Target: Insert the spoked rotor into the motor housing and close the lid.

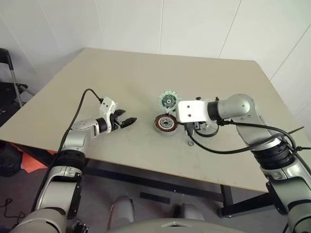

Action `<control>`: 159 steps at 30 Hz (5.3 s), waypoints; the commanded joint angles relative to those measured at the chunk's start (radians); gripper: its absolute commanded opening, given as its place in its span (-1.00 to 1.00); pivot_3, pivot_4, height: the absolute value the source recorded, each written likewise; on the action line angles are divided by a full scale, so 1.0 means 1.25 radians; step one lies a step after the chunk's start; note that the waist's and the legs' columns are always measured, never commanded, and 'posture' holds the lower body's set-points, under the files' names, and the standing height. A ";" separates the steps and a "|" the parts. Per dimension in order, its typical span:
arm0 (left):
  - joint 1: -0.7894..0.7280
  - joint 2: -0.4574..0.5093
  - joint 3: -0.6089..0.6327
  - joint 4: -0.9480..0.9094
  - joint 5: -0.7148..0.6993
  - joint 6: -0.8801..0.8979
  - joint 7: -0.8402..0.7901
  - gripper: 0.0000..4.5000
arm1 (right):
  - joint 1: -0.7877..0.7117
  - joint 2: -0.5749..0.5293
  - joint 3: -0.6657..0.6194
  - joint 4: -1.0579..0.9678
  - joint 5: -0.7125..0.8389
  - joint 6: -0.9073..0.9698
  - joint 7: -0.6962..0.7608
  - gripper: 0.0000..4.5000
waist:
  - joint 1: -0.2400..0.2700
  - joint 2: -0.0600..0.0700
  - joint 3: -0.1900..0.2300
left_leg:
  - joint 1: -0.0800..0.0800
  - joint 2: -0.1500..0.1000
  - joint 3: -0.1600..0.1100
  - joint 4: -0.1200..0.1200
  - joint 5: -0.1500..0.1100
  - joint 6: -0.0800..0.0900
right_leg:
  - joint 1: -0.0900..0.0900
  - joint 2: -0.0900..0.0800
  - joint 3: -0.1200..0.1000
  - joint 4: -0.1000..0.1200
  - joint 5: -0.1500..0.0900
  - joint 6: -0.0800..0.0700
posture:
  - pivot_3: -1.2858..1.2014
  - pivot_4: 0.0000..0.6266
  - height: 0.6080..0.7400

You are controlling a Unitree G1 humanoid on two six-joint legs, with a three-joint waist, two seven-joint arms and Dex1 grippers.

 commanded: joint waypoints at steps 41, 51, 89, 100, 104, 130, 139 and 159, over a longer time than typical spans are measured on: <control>-0.035 -0.043 -0.064 -0.075 -0.021 0.055 -0.087 0.93 | 0.413 0.018 -0.174 -0.110 0.262 0.324 -0.336 -0.15 | 0.014 0.000 0.000 | 0.009 -0.001 0.002 -0.012 0.001 -0.002 | 0.005 0.000 0.001 -0.010 -0.004 0.007 | 0.03 -1.00 1.00; -0.034 -0.037 -0.059 -0.062 -0.017 0.040 -0.083 0.93 | 0.406 0.008 -0.166 -0.113 0.275 0.334 -0.345 -0.15 | 0.016 0.001 0.000 | 0.008 -0.001 0.002 -0.012 0.001 -0.001 | 0.005 0.000 0.000 -0.010 -0.002 0.003 | 0.03 -1.00 1.00; -0.041 -0.024 -0.047 -0.040 -0.007 0.015 -0.069 0.93 | 0.421 -0.012 -0.114 -0.097 0.254 0.317 -0.349 -0.71 | 0.016 0.001 0.000 | 0.008 -0.001 0.002 -0.012 0.001 -0.002 | 0.005 0.000 0.000 -0.010 -0.003 0.005 | 0.03 -1.00 1.00; -0.042 -0.030 -0.051 -0.040 -0.009 0.016 -0.068 0.93 | 0.342 0.019 -0.126 -0.154 0.283 0.266 -0.343 -0.71 | 0.014 0.001 0.000 | 0.008 -0.001 0.002 -0.012 0.001 -0.002 | 0.005 0.000 0.001 -0.010 -0.003 0.005 | 0.03 -1.00 1.00; -0.044 -0.037 -0.055 -0.041 -0.009 0.018 -0.068 0.93 | 0.301 0.024 -0.124 -0.206 0.296 0.291 -0.346 -0.71 | 0.015 0.001 0.000 | 0.008 -0.001 0.002 -0.012 0.001 -0.002 | 0.005 0.000 0.001 -0.010 -0.002 0.003 | 0.03 -1.00 1.00; -0.015 -0.028 -0.046 -0.081 -0.014 0.029 -0.053 0.93 | 0.009 0.163 0.005 0.204 0.196 0.141 -0.287 -0.71 | -0.002 0.001 -0.001 | 0.000 -0.001 0.002 -0.009 0.001 -0.001 | -0.001 0.000 -0.001 -0.009 0.000 0.000 | 0.03 -1.00 1.00; -0.024 -0.033 -0.050 -0.068 -0.011 0.023 -0.056 0.93 | 0.043 0.155 0.004 0.172 0.187 0.165 -0.283 -0.71 | -0.003 0.001 -0.001 | 0.004 0.000 0.002 -0.008 0.001 -0.001 | 0.003 0.000 -0.001 -0.008 0.000 0.000 | 0.03 -1.00 1.00; -0.017 -0.025 -0.045 -0.077 -0.011 0.023 -0.050 0.93 | 0.059 0.191 0.041 0.206 0.168 0.152 -0.293 -0.71 | -0.003 0.001 -0.001 | 0.004 -0.001 0.002 -0.009 0.001 -0.001 | 0.003 0.000 -0.001 -0.008 0.000 0.000 | 0.03 -1.00 1.00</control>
